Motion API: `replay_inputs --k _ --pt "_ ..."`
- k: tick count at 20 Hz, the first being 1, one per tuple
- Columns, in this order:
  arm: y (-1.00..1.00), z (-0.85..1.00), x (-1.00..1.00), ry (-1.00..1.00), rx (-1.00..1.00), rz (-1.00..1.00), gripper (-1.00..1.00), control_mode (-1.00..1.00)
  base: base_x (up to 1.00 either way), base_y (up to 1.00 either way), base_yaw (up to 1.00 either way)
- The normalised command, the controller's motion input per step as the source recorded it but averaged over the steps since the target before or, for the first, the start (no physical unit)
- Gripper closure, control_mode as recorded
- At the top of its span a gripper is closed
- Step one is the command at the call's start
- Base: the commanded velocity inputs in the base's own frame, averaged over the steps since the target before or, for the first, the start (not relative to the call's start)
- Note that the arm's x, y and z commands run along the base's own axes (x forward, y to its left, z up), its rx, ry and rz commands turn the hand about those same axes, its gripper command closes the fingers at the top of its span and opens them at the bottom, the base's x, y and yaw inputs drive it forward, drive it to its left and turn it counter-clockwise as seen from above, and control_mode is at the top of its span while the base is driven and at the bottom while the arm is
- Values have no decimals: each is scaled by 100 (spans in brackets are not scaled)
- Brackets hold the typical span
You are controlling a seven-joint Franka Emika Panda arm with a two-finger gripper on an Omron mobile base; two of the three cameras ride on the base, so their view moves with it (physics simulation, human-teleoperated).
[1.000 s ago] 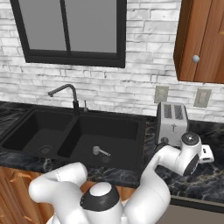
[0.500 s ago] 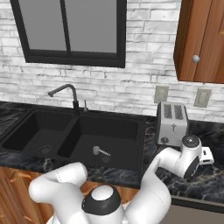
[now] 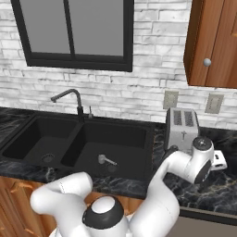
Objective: Move any existing items from the left basin to the right basin for drying. Then move the mug from the counter to the left basin of the sink for washing.
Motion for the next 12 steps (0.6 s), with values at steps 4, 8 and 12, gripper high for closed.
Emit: replay_inputs --k 4,8,12 --pt "18 88 -62 -2 0 16 100 -100 0 0 0" --pt "63 66 -71 -2 -1 21 100 -100 0 0 0" --pt "100 35 -74 0 -9 26 100 -100 0 0 0"
